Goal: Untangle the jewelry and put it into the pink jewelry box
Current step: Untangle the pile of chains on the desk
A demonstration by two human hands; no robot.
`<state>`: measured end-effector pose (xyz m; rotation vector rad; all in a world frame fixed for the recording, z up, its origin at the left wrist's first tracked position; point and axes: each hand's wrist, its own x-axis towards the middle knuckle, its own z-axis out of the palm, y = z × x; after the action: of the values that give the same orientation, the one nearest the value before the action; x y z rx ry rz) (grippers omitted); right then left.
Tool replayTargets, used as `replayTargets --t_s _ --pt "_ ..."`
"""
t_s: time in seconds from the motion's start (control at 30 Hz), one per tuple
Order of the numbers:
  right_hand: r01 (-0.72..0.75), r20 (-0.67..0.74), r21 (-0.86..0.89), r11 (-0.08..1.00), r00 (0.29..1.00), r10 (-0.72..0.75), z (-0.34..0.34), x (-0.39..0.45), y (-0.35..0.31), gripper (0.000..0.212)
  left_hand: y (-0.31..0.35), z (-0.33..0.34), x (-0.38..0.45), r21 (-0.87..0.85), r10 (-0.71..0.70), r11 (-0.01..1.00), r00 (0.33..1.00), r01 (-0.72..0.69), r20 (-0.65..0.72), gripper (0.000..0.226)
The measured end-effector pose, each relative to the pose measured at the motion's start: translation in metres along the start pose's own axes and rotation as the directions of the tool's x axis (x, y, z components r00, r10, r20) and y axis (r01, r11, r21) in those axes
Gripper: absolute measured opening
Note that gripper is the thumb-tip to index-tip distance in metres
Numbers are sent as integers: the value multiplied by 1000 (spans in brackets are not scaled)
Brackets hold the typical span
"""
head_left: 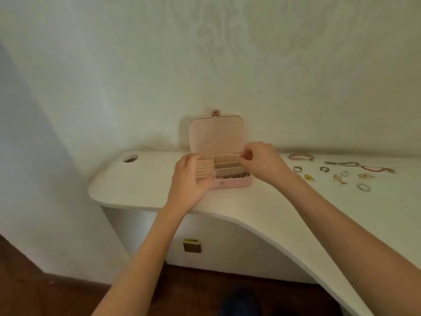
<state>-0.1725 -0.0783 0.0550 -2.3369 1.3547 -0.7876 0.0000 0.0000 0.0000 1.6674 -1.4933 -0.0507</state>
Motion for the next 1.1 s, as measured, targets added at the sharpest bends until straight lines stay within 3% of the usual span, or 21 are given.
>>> replayTargets --t_s 0.07,0.13,0.27,0.57,0.67,0.77,1.1 --pt "-42 63 -161 986 997 53 1 7 -8 14 -8 1 0 -82 -76 993 995 81 65 70" --pt "-55 160 -325 944 981 112 7 15 -16 18 -18 8 0 -53 -135 988 978 145 157 85" --pt "-13 264 -505 863 950 169 31 34 -20 26 -30 19 4 77 -115 992 967 100 226 86" --pt "-143 293 -583 800 881 371 37 40 -40 28 -35 24 2 88 -91 993 975 74 202 78" --pt "-129 313 -606 785 869 384 35 41 -45 17 -35 24 1 92 -94 993 976 77 196 77" --pt "-123 349 -594 795 851 392 36 41 -50 28 -34 23 0 102 -98 992 975 79 199 75" --pt "-234 365 -493 838 819 443 44 46 -38 18 -34 22 -2 130 -85 990 974 58 212 72"
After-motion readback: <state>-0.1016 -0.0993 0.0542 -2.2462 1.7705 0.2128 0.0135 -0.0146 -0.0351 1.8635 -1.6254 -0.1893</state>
